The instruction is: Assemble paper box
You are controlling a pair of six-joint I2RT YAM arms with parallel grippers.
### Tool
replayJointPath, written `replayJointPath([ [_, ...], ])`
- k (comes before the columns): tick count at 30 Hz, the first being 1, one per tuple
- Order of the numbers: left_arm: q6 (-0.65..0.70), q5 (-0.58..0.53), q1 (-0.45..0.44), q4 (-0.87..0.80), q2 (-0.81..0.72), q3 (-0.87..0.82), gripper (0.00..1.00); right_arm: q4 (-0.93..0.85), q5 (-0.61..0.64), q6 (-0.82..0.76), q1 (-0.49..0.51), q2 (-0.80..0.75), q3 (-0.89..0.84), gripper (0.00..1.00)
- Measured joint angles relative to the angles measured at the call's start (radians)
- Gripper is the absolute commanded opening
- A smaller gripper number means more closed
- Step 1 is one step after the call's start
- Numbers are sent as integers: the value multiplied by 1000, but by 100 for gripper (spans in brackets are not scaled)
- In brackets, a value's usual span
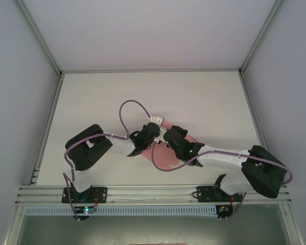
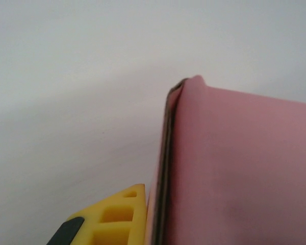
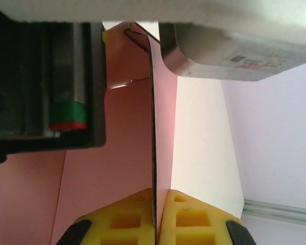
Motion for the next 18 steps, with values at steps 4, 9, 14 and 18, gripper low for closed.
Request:
replayJointPath([
  [4,-32,-10,-6,-54,0,32,0,-22,-41,0,-24,-21,0,0],
  [9,19,10,0,63,6,-33,0,-34,-106,44,-22,-34,-1,29],
  [14,84,24,57,230,-29,-161,0,-63,-208,116,-1,-113,-1,87],
  [18,127,45,80,236,-98,-218,0,-88,-278,154,3,-291,-1,98],
])
